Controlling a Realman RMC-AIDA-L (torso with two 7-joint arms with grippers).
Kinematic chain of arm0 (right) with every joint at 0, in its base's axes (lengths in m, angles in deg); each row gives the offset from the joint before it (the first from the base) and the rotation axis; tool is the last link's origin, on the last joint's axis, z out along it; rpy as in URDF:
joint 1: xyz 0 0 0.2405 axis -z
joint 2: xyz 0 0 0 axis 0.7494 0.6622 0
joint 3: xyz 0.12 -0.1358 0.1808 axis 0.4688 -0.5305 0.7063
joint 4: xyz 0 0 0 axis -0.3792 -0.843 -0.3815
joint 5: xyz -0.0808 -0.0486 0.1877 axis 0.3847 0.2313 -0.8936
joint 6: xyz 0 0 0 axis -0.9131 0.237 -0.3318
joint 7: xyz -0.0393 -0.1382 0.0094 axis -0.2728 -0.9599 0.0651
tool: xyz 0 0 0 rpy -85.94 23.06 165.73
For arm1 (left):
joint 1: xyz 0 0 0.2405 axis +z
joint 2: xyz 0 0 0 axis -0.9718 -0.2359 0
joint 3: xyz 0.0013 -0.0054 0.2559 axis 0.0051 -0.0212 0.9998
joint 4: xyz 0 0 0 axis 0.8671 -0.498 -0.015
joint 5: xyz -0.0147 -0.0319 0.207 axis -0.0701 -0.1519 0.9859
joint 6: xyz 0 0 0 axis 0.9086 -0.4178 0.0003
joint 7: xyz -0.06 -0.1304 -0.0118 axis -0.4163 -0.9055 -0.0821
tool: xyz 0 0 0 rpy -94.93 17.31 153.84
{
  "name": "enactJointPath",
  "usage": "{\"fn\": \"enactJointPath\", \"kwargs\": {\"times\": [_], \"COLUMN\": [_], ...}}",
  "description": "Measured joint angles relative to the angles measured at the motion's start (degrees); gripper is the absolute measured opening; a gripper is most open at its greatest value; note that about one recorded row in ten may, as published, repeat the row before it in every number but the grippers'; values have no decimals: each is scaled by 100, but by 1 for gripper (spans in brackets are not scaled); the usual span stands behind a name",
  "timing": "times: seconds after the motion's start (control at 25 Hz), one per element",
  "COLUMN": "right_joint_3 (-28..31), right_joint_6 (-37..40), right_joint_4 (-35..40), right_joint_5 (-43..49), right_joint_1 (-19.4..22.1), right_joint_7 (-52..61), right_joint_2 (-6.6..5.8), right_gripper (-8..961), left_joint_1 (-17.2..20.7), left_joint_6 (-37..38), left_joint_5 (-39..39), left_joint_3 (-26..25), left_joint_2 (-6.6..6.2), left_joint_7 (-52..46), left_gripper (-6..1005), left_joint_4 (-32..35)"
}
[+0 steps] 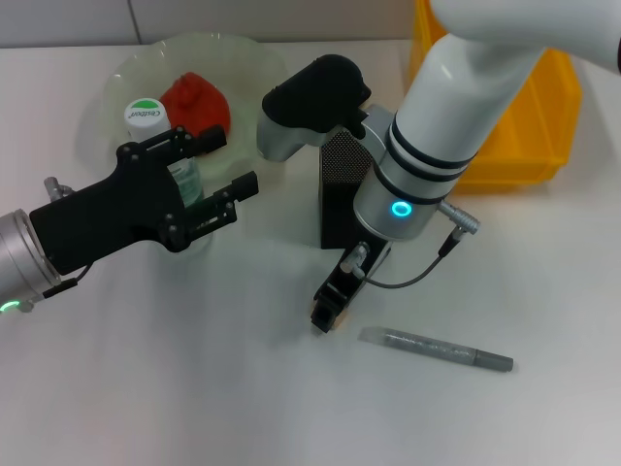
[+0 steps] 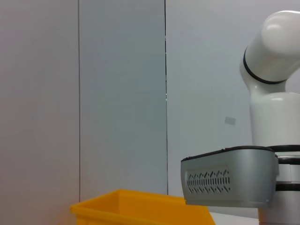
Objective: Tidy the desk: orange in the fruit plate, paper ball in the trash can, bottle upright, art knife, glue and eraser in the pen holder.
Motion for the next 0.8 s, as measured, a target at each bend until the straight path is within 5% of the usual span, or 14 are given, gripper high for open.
{"fn": "enactJointPath", "kwargs": {"times": [0.8], "right_joint_3": [-121], "right_joint_6": [-31], "right_joint_4": [41], "right_joint_5": [-106], "right_joint_1": [30], "right_joint_7": [-8], "right_joint_2": [0], "right_gripper": [277], "left_joint_1": [-21], "left_joint_6": [1], "left_joint_5": [-4], "left_joint_3": [0], "left_joint_2": [3], "left_joint_7": [81], "left_gripper": [647], "left_joint_4": [-111]}}
